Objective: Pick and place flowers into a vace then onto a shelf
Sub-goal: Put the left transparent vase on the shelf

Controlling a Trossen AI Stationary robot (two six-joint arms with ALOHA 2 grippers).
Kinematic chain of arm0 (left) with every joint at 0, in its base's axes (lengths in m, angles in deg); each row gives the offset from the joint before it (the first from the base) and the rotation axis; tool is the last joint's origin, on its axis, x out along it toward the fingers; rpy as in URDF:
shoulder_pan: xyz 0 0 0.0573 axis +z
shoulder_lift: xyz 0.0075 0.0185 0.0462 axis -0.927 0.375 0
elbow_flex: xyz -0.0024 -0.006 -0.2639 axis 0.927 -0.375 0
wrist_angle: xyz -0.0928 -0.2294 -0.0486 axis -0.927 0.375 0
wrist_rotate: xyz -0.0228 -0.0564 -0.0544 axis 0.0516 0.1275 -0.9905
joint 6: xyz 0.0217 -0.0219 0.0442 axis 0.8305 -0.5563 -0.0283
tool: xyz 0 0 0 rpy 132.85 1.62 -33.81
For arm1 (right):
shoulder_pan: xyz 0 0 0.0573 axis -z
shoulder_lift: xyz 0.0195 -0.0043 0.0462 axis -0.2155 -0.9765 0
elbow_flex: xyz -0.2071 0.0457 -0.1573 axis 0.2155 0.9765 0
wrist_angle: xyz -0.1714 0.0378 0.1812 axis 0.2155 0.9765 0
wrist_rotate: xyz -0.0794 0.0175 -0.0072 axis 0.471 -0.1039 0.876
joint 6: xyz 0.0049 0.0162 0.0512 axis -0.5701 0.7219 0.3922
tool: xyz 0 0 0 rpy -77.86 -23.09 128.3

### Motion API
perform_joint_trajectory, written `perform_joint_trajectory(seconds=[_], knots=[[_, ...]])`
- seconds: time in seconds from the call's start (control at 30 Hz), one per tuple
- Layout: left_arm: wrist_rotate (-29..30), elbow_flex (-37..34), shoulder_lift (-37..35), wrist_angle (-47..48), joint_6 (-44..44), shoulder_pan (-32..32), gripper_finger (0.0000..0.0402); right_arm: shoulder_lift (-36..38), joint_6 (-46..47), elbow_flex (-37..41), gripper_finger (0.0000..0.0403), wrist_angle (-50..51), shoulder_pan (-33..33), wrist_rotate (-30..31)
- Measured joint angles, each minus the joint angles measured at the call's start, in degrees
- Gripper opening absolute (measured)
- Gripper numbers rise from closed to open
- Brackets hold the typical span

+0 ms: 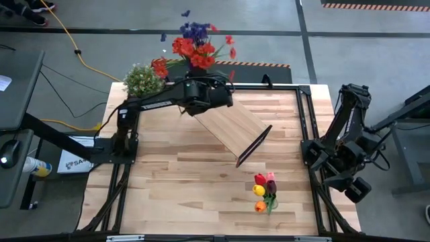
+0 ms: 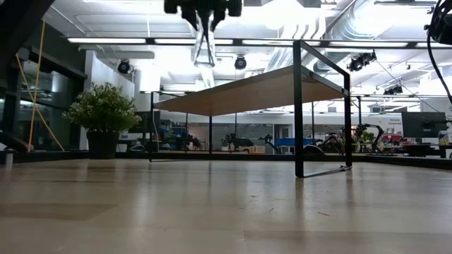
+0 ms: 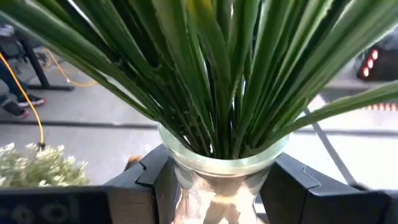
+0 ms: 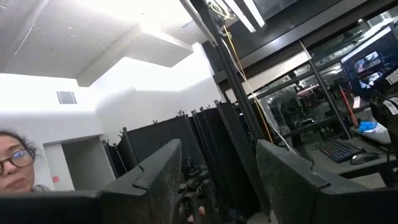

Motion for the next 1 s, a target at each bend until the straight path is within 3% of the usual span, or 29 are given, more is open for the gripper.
perform_joint_trajectory(seconds=[0.37, 0.57, 1.0], knots=[[-1.70, -0.02, 5.84, 1.91, -5.59, 0.09, 0.0211, -0.04, 0.23, 0.00, 0.0200, 0.12, 0.00, -0.17], [-1.81, -0.08, 7.12, 9.05, -15.13, 0.09, 0.0211, -0.07, 2.57, 0.00, 0.0200, 1.39, 0.00, -0.46], [-2.20, -9.64, 7.21, 9.02, -24.74, 0.09, 0.0211, -0.07, 3.01, 0.00, 0.0200, 1.44, -0.02, -0.46]])
